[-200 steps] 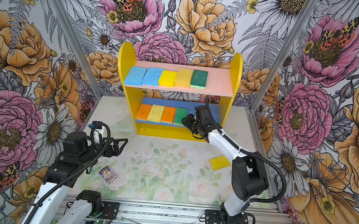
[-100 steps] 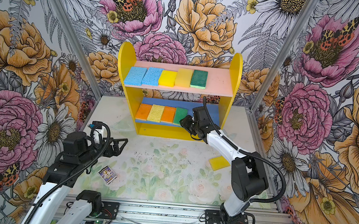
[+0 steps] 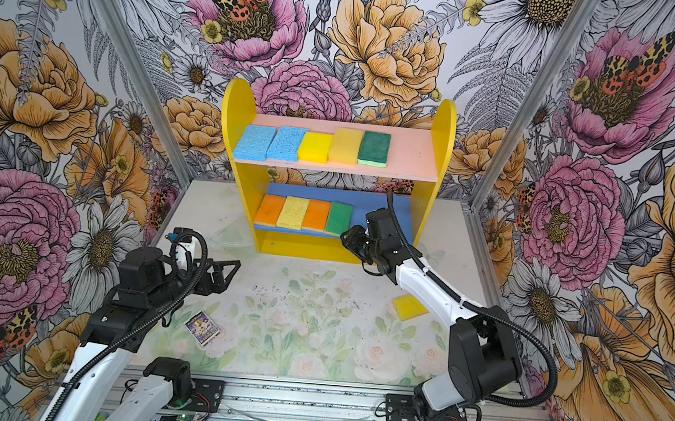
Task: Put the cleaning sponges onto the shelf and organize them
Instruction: 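Open the right gripper and withdraw it from the shelf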
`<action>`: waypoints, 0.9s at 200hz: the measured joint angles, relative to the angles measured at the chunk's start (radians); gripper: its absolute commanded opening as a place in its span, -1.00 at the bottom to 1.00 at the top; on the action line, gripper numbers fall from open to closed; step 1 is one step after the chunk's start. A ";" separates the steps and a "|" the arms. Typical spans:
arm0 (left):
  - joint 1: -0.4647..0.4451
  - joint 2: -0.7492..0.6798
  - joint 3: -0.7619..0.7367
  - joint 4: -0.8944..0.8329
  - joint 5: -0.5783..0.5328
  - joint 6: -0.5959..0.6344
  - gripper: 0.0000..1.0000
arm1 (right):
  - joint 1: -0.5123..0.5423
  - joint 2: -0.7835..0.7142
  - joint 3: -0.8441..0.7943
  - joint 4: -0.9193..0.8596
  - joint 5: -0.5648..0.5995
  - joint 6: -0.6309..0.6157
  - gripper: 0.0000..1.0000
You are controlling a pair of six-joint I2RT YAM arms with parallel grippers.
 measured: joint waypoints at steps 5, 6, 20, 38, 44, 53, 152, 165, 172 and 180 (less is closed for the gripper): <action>0.000 0.000 0.000 0.000 0.000 0.000 0.98 | 0.000 -0.010 -0.001 -0.001 -0.004 -0.005 -0.08; 0.000 0.000 0.000 0.000 0.000 0.000 0.98 | 0.000 -0.013 -0.001 -0.001 -0.006 -0.006 -0.08; 0.000 0.000 -0.002 0.000 0.000 0.000 0.98 | 0.000 -0.021 0.007 0.004 -0.028 -0.029 -0.07; 0.000 0.003 -0.002 0.000 0.000 0.000 0.98 | 0.000 0.004 0.043 0.000 -0.069 -0.054 -0.07; 0.000 0.003 -0.002 0.000 0.001 0.000 0.98 | 0.000 0.024 0.066 0.000 -0.086 -0.064 -0.07; 0.000 0.003 -0.002 0.000 0.000 0.000 0.97 | 0.002 0.058 0.104 0.007 -0.107 -0.076 -0.07; 0.000 0.002 -0.012 0.000 0.000 0.003 0.98 | -0.004 0.270 0.254 0.055 -0.162 -0.095 -0.09; 0.000 0.002 -0.012 0.000 0.000 0.003 0.98 | -0.009 0.271 0.254 0.059 -0.165 -0.091 -0.09; 0.000 0.002 -0.012 0.000 0.000 0.003 0.97 | -0.011 0.271 0.254 0.060 -0.166 -0.090 -0.09; 0.000 0.002 -0.012 0.000 0.000 0.003 0.98 | -0.013 0.271 0.254 0.060 -0.166 -0.091 -0.09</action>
